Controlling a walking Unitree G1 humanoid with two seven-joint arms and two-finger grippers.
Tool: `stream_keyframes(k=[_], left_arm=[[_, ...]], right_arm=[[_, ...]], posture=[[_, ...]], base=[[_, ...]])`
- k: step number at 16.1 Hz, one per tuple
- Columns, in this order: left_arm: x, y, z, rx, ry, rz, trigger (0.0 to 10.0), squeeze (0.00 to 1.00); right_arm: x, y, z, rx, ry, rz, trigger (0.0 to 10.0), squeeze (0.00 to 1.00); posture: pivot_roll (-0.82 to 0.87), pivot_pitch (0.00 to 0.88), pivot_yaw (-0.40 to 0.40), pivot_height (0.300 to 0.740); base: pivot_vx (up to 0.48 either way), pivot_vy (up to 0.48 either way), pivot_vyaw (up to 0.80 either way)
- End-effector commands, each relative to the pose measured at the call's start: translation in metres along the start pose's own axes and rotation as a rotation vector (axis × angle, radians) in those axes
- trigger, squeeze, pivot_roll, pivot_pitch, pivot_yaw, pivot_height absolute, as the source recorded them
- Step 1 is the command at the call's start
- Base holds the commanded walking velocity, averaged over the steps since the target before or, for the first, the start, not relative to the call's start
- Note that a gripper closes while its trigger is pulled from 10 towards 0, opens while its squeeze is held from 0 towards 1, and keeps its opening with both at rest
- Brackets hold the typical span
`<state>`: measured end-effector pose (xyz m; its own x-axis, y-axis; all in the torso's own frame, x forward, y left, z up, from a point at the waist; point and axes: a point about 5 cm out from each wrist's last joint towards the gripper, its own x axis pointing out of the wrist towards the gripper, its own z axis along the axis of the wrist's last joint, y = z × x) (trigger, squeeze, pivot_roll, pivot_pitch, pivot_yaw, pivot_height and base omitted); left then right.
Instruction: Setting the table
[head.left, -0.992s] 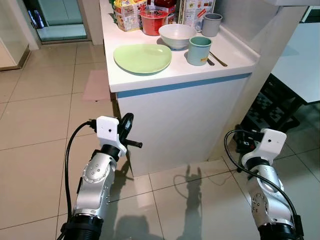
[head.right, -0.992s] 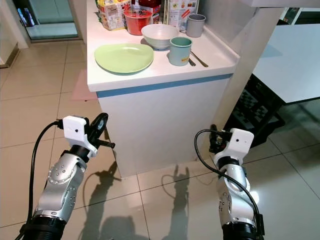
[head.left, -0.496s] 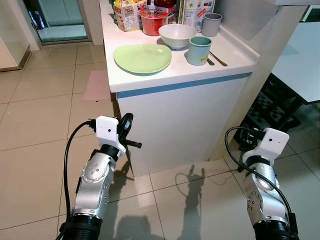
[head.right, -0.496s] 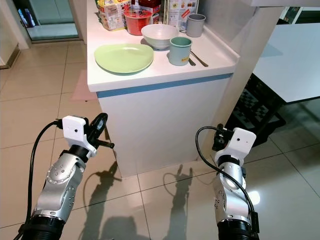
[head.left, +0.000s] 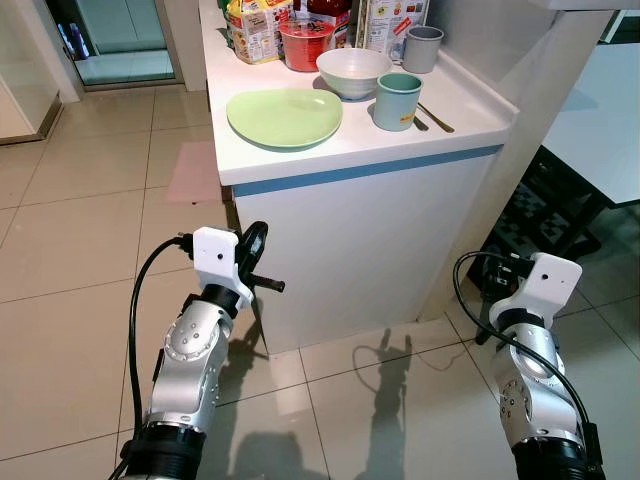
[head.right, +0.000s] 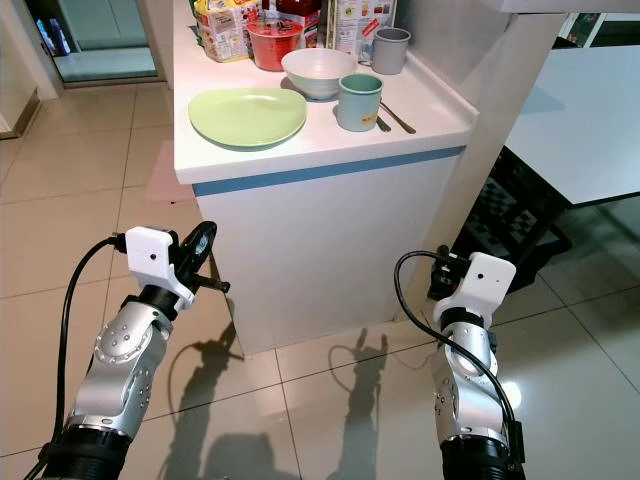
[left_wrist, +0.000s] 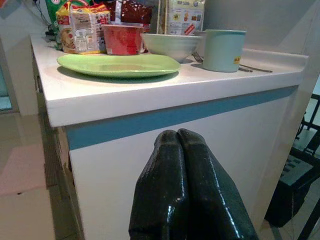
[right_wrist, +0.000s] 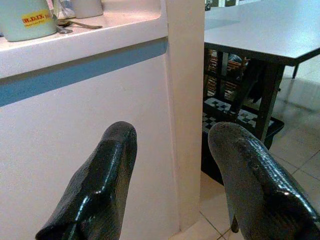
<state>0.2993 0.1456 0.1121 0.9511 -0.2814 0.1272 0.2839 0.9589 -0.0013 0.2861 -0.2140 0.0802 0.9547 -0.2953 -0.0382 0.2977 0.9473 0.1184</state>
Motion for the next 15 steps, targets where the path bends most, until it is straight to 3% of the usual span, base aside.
stream_keyframes(k=[1,15], left_arm=[[0.0032,-0.0006,0.0006,0.011,0.006,-0.016,10.0,0.00],[0.0076,-0.0026,0.0057,0.008,-0.021,-0.021,10.0,0.00]], right_arm=[[0.0039,0.0002,0.0031,-0.008,-0.009,-0.007,10.0,0.00],[0.0023,0.0060,0.0033,-0.049,-0.041,0.027,10.0,0.00]], posture=[[0.00,0.000,0.036,0.740],[0.01,0.000,0.037,0.740]], base=[[0.000,0.000,0.00],[0.000,0.000,0.00]])
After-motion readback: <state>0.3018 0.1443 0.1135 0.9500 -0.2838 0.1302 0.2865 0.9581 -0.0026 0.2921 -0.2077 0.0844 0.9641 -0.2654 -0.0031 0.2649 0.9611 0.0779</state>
